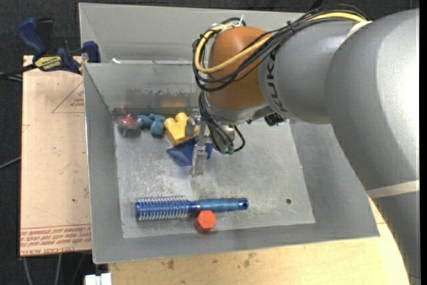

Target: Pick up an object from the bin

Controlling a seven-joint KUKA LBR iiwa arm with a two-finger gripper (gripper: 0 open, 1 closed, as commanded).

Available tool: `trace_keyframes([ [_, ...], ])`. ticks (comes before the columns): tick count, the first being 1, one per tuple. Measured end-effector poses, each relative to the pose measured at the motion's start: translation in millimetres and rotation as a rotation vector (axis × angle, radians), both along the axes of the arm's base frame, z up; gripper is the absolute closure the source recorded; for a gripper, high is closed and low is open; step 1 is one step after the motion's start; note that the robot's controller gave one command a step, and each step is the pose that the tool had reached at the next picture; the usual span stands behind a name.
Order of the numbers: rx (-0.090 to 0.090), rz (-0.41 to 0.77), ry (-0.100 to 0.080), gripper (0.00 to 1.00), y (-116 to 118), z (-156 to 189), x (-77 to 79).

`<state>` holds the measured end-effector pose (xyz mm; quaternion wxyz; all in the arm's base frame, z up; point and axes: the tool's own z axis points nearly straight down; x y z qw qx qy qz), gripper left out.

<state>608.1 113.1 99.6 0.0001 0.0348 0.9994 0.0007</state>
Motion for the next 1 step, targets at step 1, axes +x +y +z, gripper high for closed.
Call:
trace_keyframes([
  [1,0.004,-0.08,-0.014,0.0,-2.4,-24.2,8.2],
])
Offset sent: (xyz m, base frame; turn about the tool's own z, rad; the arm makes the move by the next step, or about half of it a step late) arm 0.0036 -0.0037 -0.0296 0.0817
